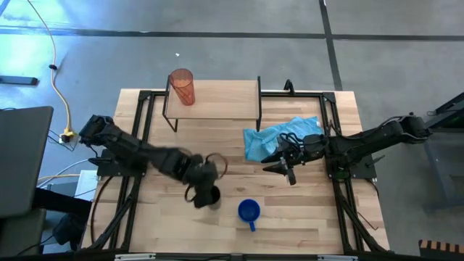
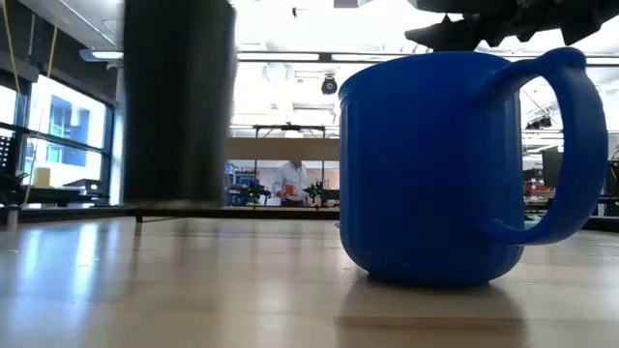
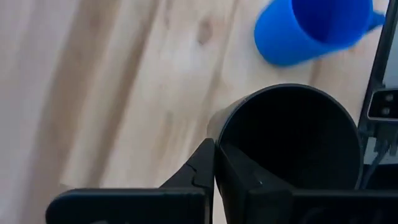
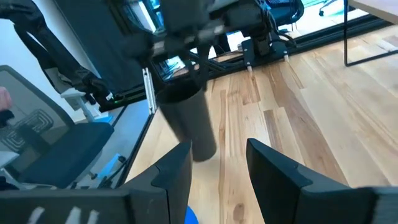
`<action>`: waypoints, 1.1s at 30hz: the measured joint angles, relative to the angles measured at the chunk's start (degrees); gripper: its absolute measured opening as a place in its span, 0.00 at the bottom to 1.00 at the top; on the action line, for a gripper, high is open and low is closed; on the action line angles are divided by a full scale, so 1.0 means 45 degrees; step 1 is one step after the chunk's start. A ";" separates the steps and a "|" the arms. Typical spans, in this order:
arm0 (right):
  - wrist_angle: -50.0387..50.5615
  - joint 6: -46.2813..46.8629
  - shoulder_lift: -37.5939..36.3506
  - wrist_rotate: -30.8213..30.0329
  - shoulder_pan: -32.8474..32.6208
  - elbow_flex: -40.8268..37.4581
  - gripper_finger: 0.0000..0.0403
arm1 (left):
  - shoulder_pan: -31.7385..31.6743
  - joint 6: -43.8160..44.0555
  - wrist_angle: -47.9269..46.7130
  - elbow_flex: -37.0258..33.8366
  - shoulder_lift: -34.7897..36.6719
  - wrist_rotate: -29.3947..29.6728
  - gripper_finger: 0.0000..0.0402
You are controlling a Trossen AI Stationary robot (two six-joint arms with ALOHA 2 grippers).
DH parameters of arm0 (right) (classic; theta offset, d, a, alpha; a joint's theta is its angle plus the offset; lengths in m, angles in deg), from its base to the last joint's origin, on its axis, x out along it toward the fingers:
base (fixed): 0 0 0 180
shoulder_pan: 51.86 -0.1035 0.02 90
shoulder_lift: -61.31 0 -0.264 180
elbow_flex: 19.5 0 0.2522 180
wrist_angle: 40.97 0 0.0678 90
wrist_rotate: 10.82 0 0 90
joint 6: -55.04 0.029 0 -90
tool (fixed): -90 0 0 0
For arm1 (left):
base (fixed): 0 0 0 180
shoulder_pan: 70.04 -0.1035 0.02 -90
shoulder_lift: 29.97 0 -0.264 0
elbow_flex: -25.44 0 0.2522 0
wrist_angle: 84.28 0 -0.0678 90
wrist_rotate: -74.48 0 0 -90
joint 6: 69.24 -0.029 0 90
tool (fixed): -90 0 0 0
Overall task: Stack small to large cups/mugs on shelf
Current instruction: Put the black cup on the shelf
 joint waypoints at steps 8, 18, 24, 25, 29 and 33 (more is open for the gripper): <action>0.0496 0.0057 0.0000 0.0000 0.0000 0.0005 0.36 | -0.2694 -0.2963 -0.2298 0.2413 0.0000 -0.0252 0.00; 0.0898 0.0360 0.0000 -0.0319 -0.0004 0.0005 0.36 | -0.6165 -0.5323 -0.4013 0.5868 0.0000 0.0426 0.00; 0.1228 0.0653 0.0000 -0.0859 0.0000 0.0005 0.36 | -0.8149 -0.6162 -0.3971 0.7306 0.0005 0.1186 0.00; 0.1228 0.0702 0.0000 -0.0888 0.0000 0.0005 0.36 | -0.8441 -0.6221 -0.3937 0.7481 0.0005 0.1291 0.00; 0.1237 0.0745 0.0000 -0.1032 0.0000 0.0005 0.36 | -0.9403 -0.6507 -0.3697 0.8187 0.0012 0.1821 0.00; 0.1233 0.0748 0.0000 -0.1301 0.0000 0.0005 0.36 | -1.0125 -0.6823 -0.3338 0.8646 0.0005 0.1783 0.00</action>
